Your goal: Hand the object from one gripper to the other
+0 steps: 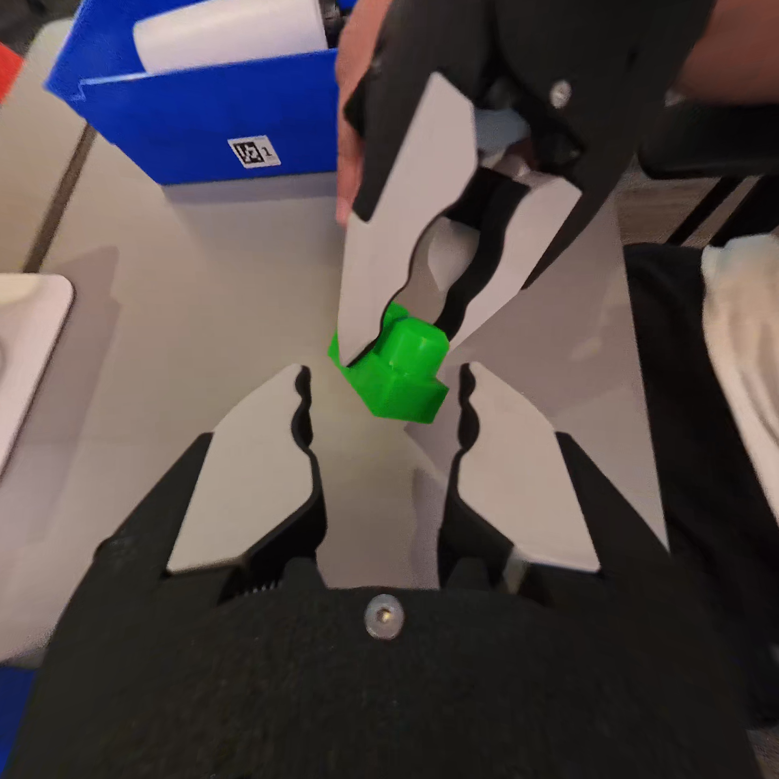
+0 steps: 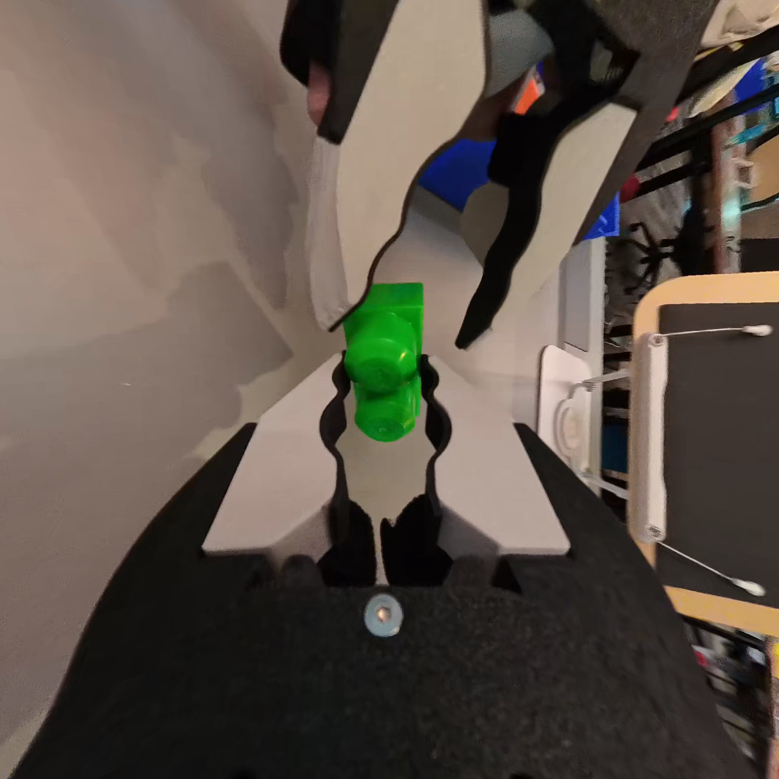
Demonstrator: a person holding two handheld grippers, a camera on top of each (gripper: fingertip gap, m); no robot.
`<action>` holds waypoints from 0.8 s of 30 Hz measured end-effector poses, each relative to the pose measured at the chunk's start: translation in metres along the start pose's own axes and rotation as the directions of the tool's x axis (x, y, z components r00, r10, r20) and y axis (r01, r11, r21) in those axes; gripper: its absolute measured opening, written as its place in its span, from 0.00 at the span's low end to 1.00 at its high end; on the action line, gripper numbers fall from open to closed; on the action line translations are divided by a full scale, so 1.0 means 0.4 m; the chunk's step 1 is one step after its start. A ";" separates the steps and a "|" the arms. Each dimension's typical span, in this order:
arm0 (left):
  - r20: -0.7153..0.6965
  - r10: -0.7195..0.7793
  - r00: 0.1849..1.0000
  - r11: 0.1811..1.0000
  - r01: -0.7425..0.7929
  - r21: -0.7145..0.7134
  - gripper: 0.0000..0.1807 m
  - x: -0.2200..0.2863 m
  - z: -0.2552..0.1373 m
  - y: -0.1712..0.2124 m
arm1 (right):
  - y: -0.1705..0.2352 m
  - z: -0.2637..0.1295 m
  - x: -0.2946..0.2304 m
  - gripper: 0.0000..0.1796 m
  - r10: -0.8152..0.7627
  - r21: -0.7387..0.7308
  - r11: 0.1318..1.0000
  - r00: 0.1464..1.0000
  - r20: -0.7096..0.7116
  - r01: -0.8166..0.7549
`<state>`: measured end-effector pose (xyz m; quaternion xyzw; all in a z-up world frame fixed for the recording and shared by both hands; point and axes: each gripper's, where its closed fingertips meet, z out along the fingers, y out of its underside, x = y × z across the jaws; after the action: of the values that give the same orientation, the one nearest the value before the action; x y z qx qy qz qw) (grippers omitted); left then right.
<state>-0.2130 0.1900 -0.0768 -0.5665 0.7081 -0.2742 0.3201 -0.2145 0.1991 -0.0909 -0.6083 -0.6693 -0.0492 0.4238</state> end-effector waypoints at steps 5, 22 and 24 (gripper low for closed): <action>0.041 0.146 0.988 0.989 -0.145 -0.031 0.18 0.027 -0.007 0.001 | -0.002 0.004 -0.012 0.19 0.099 0.052 0.993 0.992 0.077 -0.103; 0.517 0.306 0.799 0.952 -0.256 -0.168 0.19 -0.139 -0.042 0.053 | 0.094 -0.067 0.138 0.32 0.649 0.353 0.719 0.760 -0.031 -0.599; 0.586 0.355 0.728 0.935 -0.271 -0.230 0.20 -0.158 -0.044 0.060 | 0.088 -0.040 0.138 0.49 0.789 0.326 0.547 0.605 0.108 -0.771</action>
<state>-0.2320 0.2574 -0.0745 -0.5162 0.6651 0.0309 0.5387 -0.1709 0.2412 -0.0620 -0.7573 -0.3161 0.2446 0.5164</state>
